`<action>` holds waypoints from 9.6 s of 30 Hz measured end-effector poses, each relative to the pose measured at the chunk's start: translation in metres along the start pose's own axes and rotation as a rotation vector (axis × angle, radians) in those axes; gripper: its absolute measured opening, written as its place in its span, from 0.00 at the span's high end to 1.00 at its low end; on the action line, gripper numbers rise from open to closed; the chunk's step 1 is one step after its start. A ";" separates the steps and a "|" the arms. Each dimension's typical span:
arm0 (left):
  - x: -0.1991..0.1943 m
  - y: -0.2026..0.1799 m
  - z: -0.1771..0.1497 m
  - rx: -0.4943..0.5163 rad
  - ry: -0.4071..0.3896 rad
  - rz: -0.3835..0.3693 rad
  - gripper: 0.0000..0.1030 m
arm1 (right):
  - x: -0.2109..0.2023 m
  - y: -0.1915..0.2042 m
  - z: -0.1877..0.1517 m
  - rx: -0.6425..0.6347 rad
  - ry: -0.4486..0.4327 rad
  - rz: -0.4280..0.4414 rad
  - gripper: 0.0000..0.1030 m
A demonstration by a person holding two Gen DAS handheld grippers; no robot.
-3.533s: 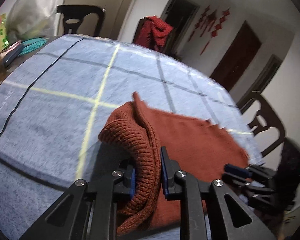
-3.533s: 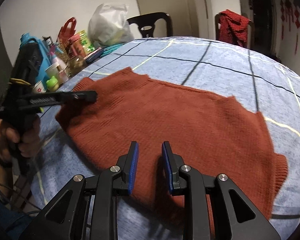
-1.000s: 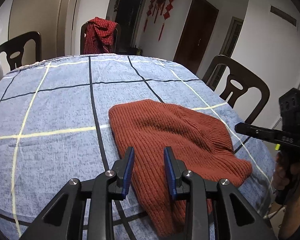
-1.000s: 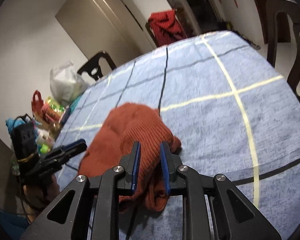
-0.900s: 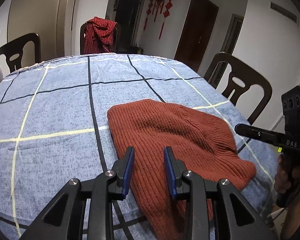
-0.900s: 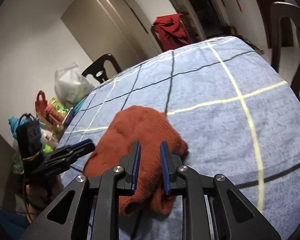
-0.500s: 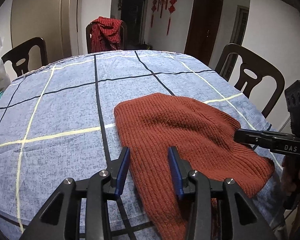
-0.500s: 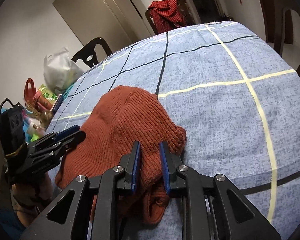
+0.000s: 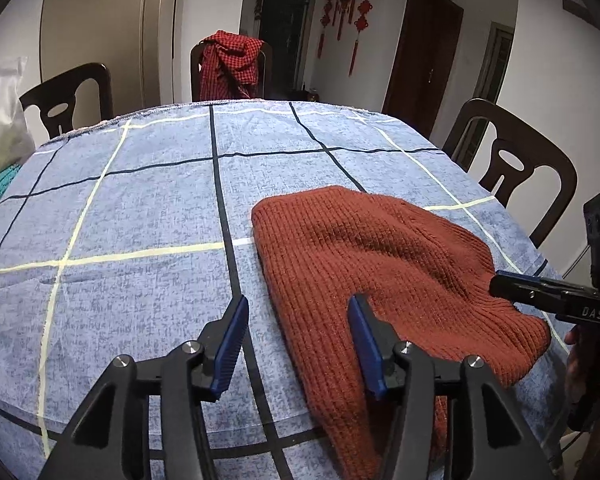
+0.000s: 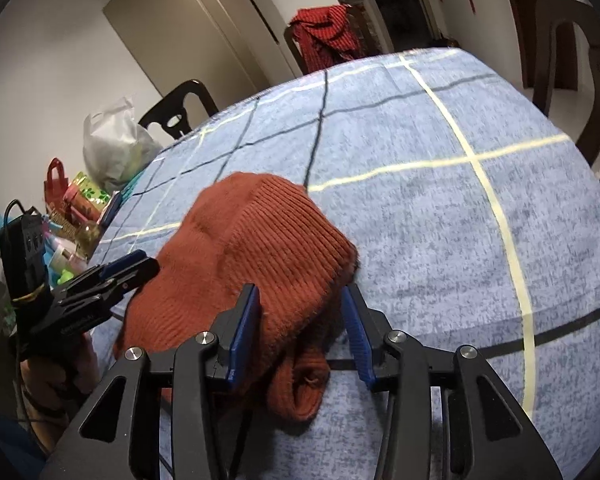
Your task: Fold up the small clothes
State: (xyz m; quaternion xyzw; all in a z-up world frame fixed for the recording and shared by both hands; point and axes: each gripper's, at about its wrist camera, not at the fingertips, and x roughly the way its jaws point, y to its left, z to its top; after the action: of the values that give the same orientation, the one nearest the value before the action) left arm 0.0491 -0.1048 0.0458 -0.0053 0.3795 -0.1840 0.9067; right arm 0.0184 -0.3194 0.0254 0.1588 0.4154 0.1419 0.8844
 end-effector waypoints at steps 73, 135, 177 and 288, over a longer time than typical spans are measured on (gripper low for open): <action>0.030 0.020 -0.009 -0.181 0.079 -0.260 0.38 | 0.021 -0.023 0.010 0.115 0.006 0.087 0.57; -0.034 0.158 0.016 -0.212 -0.077 -0.038 0.60 | 0.082 0.119 0.078 -0.172 -0.001 0.223 0.75; -0.068 0.102 -0.041 -0.085 -0.049 0.226 0.56 | 0.052 0.144 -0.001 -0.559 0.053 0.040 0.65; -0.047 0.139 -0.077 -0.100 0.085 0.287 0.22 | 0.061 0.082 -0.011 -0.524 0.128 -0.075 0.59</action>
State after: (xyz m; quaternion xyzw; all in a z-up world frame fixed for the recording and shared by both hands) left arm 0.0120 0.0505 0.0024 0.0114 0.4233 -0.0335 0.9053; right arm 0.0373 -0.2198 0.0096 -0.1003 0.4250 0.2214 0.8720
